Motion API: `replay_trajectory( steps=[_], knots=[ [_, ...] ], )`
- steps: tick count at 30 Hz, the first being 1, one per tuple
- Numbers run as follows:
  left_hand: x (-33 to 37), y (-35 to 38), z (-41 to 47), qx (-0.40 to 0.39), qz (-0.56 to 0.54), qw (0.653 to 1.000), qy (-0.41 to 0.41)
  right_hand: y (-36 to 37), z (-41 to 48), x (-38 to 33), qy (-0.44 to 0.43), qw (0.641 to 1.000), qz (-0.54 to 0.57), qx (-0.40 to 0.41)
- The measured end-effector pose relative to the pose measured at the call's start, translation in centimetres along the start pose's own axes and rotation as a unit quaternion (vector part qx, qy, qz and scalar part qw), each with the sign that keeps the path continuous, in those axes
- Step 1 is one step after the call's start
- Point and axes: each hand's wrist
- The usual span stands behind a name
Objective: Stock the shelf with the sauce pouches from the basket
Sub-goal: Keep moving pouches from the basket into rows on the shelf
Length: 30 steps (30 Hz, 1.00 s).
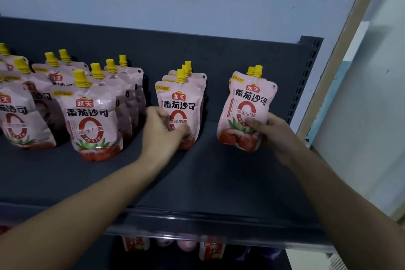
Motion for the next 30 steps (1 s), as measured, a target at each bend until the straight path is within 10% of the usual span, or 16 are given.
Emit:
replay_trajectory(
  steps=[5,8,19,30],
  knots=[
    [2.4,2.7,-2.1,-0.256,0.103,0.941,0.197,0.8,0.3,-0.6,-0.024,0.999,0.005,0.03],
    [3.4,3.6,-2.2,-0.252,0.122,0.92,0.275,1.1,-0.1,-0.9,-0.059,0.997,0.003,0.05],
    [5.3,3.3,-1.8,-0.337,-0.016,0.935,0.111,-0.5,-1.7,-3.0,-0.152,0.956,-0.175,-0.18],
    [4.7,4.0,-3.6,-0.093,0.136,0.94,0.298,2.4,-2.8,-2.0,-0.29,0.903,-0.318,0.002]
  ],
)
Point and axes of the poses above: each hand's wrist, its own z-axis towards the middle knuckle, its own y-axis out of the palm, x = y × z, and after that the axes turned 14 degrees about -y, right-handed
